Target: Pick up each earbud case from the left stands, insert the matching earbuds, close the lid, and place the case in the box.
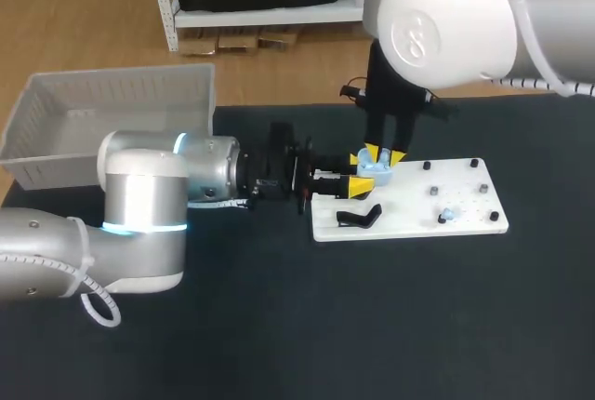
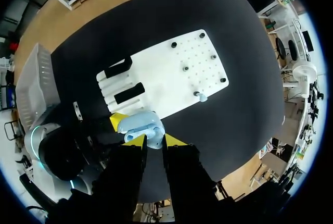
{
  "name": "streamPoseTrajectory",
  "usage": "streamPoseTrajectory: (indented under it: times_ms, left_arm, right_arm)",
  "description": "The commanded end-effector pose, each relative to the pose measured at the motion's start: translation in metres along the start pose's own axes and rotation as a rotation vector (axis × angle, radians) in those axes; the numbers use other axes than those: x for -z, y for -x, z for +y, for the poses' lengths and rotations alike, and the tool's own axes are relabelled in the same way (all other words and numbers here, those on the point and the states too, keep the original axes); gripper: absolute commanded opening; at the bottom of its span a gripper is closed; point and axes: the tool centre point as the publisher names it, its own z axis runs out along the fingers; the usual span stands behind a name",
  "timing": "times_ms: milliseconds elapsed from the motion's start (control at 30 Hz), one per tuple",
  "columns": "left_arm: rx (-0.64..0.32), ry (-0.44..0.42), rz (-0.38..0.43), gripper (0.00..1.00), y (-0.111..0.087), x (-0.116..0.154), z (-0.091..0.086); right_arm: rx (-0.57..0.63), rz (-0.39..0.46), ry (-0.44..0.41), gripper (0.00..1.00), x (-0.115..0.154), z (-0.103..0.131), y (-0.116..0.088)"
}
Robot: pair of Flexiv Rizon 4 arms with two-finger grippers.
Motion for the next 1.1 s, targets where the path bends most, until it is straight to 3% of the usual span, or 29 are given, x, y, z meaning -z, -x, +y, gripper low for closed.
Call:
streamPoseTrajectory:
  times_ms: [33, 867, 900, 933, 967, 1100]
  left_arm:
    - [-0.002, 0.006, -0.001, 0.0, -0.0006, -0.0005, -0.0014]
    - [-0.002, 0.006, -0.001, 0.0, -0.0006, -0.0005, -0.0014]
    - [-0.002, 0.006, -0.001, 0.0, -0.0006, -0.0005, -0.0014]
    - [-0.002, 0.006, -0.001, 0.0, -0.0006, -0.0005, -0.0014]
    - [-0.002, 0.006, -0.001, 0.0, -0.0006, -0.0005, -0.0014]
    - [-0.002, 0.006, -0.001, 0.0, -0.0006, -0.0005, -0.0014]
  right_arm:
    - [-0.003, 0.003, -0.008, 0.0, -0.001, 0.0019, 0.0017]
    - [0.002, 0.026, -0.039, 0.0, -0.0076, 0.0036, -0.0017]
    - [0.002, 0.026, -0.038, 0.09, -0.0077, 0.0036, -0.0017]
    - [0.001, 0.027, -0.037, 0.27, -0.0077, 0.0036, -0.0018]
    - [0.001, 0.027, -0.036, 0.37, -0.0077, 0.0036, -0.0018]
    - [0.0, 0.025, -0.016, 0.63, -0.0056, 0.002, -0.0022]
